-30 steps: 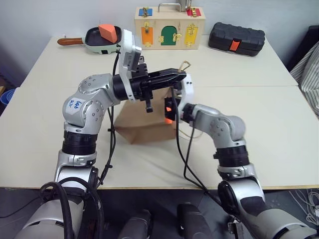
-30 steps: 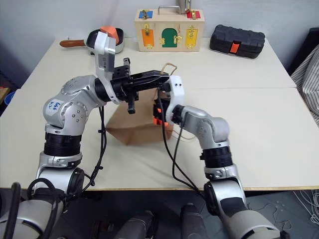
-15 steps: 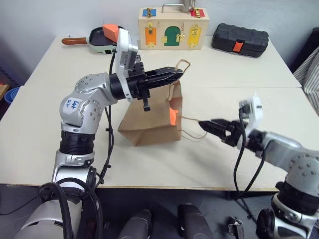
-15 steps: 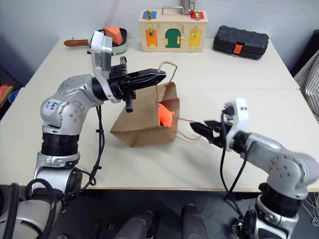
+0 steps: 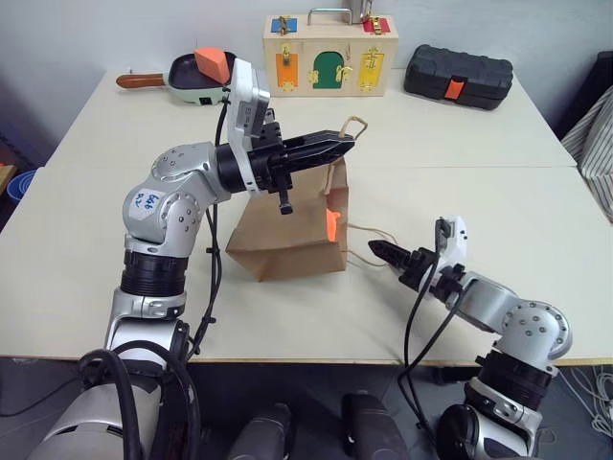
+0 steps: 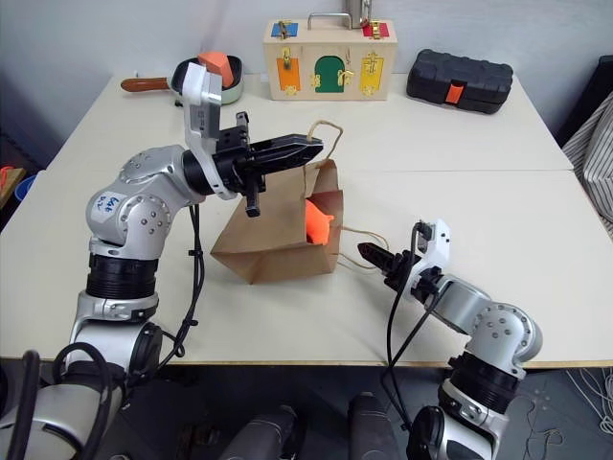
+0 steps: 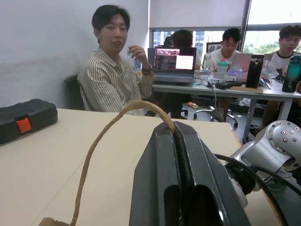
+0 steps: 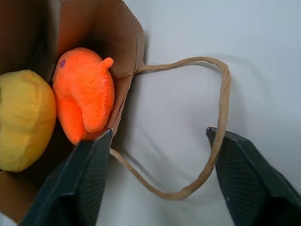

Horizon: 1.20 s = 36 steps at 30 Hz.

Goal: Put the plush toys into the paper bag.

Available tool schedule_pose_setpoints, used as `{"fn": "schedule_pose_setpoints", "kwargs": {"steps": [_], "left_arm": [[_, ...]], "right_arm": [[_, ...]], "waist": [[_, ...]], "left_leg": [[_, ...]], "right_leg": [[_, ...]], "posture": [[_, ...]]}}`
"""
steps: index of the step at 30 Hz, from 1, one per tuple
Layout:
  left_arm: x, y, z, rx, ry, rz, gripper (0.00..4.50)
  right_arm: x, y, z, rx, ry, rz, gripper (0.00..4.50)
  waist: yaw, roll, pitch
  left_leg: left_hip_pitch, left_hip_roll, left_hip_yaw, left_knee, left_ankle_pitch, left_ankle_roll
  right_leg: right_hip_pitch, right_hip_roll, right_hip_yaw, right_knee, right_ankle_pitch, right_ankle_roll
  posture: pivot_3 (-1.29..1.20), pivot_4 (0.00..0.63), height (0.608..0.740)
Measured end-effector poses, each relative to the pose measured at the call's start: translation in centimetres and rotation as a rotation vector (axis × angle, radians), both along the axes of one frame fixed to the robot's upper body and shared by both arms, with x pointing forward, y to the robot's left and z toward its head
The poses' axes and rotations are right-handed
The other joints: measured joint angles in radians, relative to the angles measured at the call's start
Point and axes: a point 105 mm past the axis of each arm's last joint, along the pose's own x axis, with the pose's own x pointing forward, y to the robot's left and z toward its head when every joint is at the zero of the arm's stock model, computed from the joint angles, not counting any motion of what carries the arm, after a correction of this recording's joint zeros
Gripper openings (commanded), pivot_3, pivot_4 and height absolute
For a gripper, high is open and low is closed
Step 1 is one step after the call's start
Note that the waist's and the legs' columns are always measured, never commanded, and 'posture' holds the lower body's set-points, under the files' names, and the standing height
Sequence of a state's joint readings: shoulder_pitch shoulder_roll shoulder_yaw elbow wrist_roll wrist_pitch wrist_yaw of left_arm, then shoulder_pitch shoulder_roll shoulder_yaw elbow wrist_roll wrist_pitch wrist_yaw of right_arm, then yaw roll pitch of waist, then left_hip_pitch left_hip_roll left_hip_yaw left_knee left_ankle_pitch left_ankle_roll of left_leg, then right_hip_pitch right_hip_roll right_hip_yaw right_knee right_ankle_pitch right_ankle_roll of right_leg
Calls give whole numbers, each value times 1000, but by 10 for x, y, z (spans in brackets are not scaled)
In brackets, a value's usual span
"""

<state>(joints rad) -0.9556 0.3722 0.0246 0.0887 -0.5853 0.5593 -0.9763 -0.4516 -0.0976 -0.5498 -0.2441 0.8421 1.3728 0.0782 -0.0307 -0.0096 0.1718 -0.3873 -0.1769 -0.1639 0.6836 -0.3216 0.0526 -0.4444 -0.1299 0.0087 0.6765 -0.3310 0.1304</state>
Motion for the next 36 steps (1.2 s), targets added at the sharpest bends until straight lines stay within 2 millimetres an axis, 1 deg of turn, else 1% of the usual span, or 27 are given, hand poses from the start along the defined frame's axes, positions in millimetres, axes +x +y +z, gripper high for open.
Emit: {"fn": "schedule_pose_setpoints", "kwargs": {"steps": [1,3,5,6,7,8,9,11,13,14,17,21,22,24,27,28,30,31,32,34,35,36], "left_arm": [[0,0,1,0,-4,1,0],[0,0,1,0,-9,4,0],[1,3,2,0,-15,15,0],[2,4,3,-2,-21,23,0],[2,6,4,-7,-25,34,0],[3,7,5,-13,-27,41,0],[4,7,7,-20,-33,48,0],[5,6,12,-33,-50,58,0],[10,8,21,-69,-60,78,0],[11,9,25,-81,-69,86,0],[14,10,30,-99,-85,101,0],[19,11,27,-97,-98,123,0],[21,12,23,-93,-95,136,0],[26,16,8,-79,-74,163,0],[30,18,-15,-41,-41,193,0],[31,17,-18,-32,-35,196,0],[32,19,-17,-34,-36,209,0],[33,20,-17,-38,-33,219,407],[35,23,-16,-51,-18,236,590],[36,28,-13,-68,1,260,1156],[34,32,-10,-79,7,268,1541],[32,35,-8,-88,4,272,1846]], "right_arm": [[-1,1,3,-24,-15,17,1843],[-4,-6,19,-76,-89,30,1125],[-6,-15,42,-131,-182,40,426],[-9,-18,57,-157,-240,60,55],[-12,-19,77,-186,-313,92,19],[-14,-20,92,-201,-366,109,19],[-18,-20,117,-221,-450,146,19],[-29,-20,153,-248,-578,198,19],[-41,-13,176,-255,-665,273,19],[-46,-9,182,-262,-688,308,19],[-52,-6,187,-334,-708,356,19],[-54,-2,192,-329,-748,368,19],[-54,-1,192,-331,-756,370,19],[-53,4,184,-353,-757,372,19],[-42,13,171,-362,-759,324,19],[-38,14,169,-358,-762,308,19],[-35,16,170,-322,-789,270,19],[-34,17,172,-303,-799,256,397],[-34,18,173,-275,-812,251,610],[-35,19,173,-251,-820,257,1227],[-37,19,172,-242,-821,267,1631],[-37,18,170,-241,-815,274,1920]], "waist": [[0,0,0],[1,0,0],[2,0,0],[3,0,0],[3,0,0],[2,0,0],[3,0,0],[4,0,0],[5,0,0],[5,0,0],[7,0,0],[6,0,0],[6,0,0],[5,0,0],[4,0,0],[5,0,0],[6,0,0],[6,0,0],[5,0,0],[5,0,0],[5,0,0],[5,0,0]], "left_leg": [[0,0,0,0,0,0],[0,0,0,0,0,0],[0,0,0,0,0,0],[0,0,0,0,0,0],[-1,0,0,0,0,0],[-1,0,0,0,0,0],[-1,0,0,0,0,0],[-1,1,0,-1,0,0],[-1,1,0,-1,0,0],[-2,1,0,0,0,0],[-2,1,0,0,-1,1],[-2,1,1,0,-1,1],[-2,1,1,0,-1,1],[-2,1,1,0,-1,1],[-2,1,1,0,0,1],[-2,1,1,1,0,1],[-2,1,1,1,0,1],[-2,1,1,1,0,1],[-2,1,1,1,0,1],[-2,1,1,1,-1,1],[-2,1,1,0,-1,1],[-2,1,1,0,-1,1]], "right_leg": [[0,0,0,0,0,0],[0,0,0,0,0,0],[0,0,0,-1,0,0],[0,0,0,-2,0,0],[0,0,0,-2,0,0],[0,0,0,-3,0,0],[0,0,-1,-3,0,0],[0,1,-1,-4,0,0],[0,1,-2,-4,0,0],[0,0,-1,-4,0,0],[1,0,-1,-5,0,0],[0,0,-1,-5,0,0],[0,0,-1,-5,0,0],[0,0,-1,-5,0,0],[0,0,-1,-4,0,0],[0,0,-1,-4,0,0],[0,0,-1,-4,0,0],[0,0,-1,-4,0,0],[0,0,-1,-4,0,0],[0,0,-2,-4,0,0],[0,0,-2,-4,0,0],[0,0,-1,-4,0,0]], "posture": [[0,150,740],[0,150,740],[0,150,740],[0,150,740],[0,150,740],[0,150,740],[0,150,740],[0,150,740],[0,150,740],[0,150,740],[0,150,740],[0,150,740],[0,150,740],[0,150,740],[0,150,740],[0,150,740],[0,150,740],[0,150,740],[0,150,740],[0,150,740],[0,150,740],[0,150,740]]}}
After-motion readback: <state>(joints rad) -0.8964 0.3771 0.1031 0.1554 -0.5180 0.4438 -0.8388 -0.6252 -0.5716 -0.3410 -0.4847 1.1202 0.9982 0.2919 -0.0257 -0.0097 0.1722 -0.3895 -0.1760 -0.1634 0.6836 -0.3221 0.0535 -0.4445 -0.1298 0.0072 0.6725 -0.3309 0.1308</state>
